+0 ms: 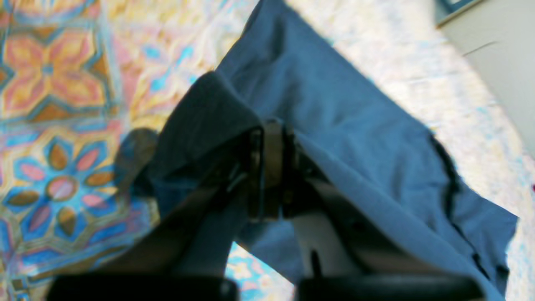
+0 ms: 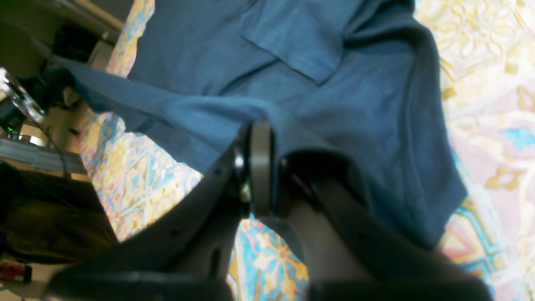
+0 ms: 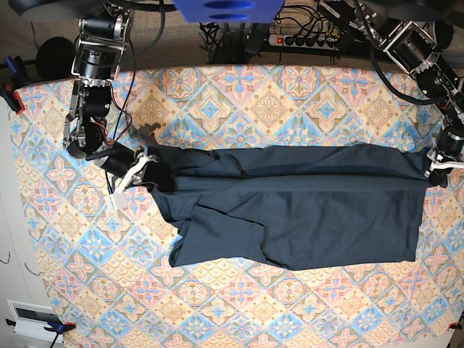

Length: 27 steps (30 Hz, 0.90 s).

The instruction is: Layout the t-shirt on the table in an organized manner, then fold the t-shirt properly

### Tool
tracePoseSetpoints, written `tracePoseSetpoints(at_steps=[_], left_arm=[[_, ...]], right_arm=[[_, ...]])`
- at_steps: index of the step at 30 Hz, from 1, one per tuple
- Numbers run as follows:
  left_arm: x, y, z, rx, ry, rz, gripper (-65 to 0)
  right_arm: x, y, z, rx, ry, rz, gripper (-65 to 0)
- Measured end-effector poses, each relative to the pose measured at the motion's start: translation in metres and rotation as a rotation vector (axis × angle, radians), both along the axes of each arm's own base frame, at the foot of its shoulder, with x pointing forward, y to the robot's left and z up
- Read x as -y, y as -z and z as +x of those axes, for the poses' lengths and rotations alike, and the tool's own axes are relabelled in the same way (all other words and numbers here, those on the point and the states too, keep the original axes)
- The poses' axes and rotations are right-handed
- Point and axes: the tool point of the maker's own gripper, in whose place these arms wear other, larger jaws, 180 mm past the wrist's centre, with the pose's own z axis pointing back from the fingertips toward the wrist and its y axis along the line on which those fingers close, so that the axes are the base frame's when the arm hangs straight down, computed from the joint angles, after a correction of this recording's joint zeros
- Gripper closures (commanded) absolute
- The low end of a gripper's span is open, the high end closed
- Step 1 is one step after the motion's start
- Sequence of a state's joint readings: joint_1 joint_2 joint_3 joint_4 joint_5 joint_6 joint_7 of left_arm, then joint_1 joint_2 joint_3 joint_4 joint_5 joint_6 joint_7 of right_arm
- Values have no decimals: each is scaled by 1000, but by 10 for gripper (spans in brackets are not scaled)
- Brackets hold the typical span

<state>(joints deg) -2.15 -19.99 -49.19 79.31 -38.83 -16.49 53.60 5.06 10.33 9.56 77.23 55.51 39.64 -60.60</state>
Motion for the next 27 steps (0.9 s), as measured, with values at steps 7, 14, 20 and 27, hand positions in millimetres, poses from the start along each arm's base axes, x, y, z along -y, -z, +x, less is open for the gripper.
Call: tracePoseSetpoints(at_steps=[7,14,20,27], left_arm=[[-10,26,-8,-53,-46,15,0],[-13,25,-6,-53,-48,49,-6],[17,18,26,-103,143,151,-326],[7,24,11,-121,93,117,-386]], right_arm=[[0,-2,1,9,3,4,-12],[6,14,-3,-21,-9,-95,-13],[8,17,-4,-25,-6,-123,-15],[8,15,-4,-20,-8,-128,-16]])
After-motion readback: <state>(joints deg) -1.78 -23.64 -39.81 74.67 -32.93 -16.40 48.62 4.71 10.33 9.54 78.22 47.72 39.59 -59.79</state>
